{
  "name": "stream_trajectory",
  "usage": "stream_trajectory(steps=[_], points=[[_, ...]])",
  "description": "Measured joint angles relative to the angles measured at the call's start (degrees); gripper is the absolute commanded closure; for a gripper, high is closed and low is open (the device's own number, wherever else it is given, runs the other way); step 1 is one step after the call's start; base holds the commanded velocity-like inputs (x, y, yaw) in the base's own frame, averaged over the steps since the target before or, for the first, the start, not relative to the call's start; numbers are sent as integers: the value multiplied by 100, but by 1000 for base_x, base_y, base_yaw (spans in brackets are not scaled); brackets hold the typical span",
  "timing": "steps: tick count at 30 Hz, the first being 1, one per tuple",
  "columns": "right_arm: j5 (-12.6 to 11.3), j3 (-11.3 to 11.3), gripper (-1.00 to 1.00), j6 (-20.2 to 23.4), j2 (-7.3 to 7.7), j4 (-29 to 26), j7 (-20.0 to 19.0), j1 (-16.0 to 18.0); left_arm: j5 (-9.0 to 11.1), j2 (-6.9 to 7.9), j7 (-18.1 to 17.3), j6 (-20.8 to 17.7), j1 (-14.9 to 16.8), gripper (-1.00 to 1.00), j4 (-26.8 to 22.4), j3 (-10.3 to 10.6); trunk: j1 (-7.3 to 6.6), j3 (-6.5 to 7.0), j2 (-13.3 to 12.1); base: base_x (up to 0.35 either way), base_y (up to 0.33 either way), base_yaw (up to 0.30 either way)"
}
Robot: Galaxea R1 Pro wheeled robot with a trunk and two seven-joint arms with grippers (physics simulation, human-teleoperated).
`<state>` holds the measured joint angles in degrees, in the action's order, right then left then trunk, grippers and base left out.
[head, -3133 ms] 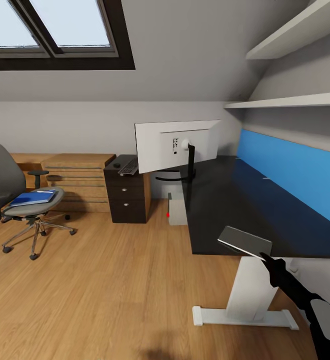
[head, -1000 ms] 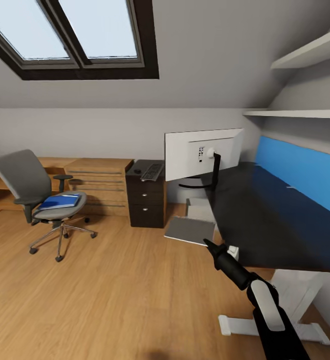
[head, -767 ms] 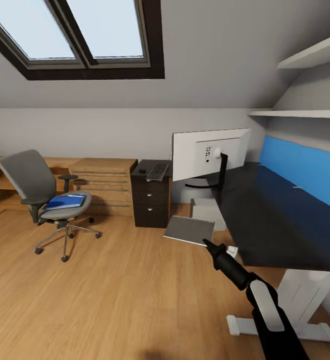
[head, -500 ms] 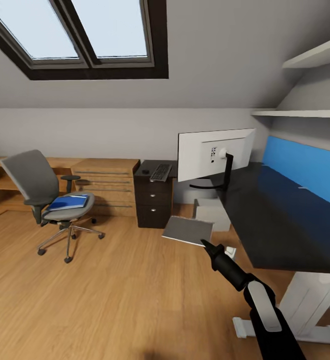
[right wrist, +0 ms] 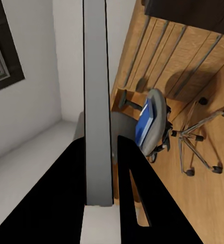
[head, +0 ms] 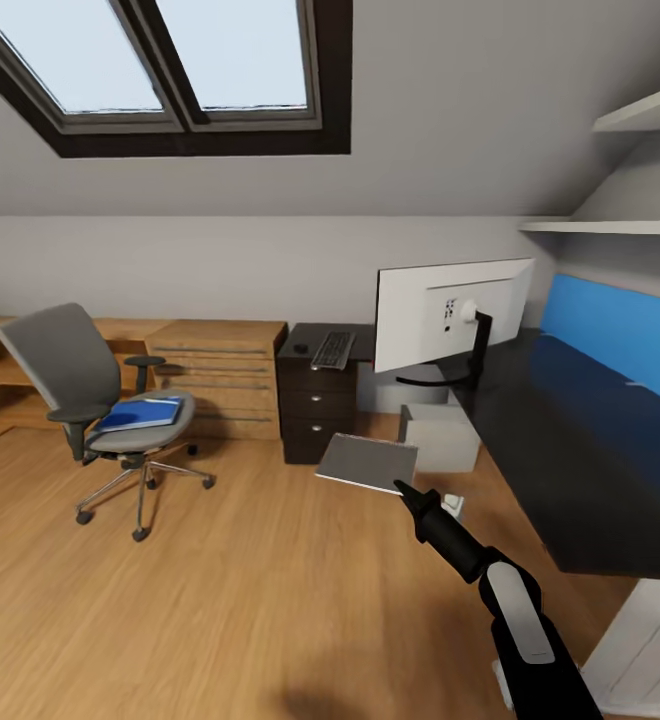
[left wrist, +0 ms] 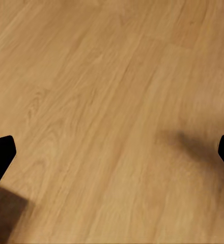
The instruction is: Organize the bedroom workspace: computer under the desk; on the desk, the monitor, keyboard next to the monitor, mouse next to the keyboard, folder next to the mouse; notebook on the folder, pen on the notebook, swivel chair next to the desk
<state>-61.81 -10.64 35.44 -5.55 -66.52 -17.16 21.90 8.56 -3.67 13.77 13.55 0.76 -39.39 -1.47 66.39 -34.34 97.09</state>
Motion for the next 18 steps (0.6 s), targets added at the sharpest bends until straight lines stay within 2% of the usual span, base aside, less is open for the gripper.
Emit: stream_trajectory(steps=[3,18], points=[[3,1,100,-2,0,0,3,-2,-3,-4,8,-11,0,-100,3,6,0,0,0,267,240,0],[4,-3,100,-9,6,0,9,-3,-5,-17,16,-49,0,-100,6,39,-329,269,-600,267,240,0]])
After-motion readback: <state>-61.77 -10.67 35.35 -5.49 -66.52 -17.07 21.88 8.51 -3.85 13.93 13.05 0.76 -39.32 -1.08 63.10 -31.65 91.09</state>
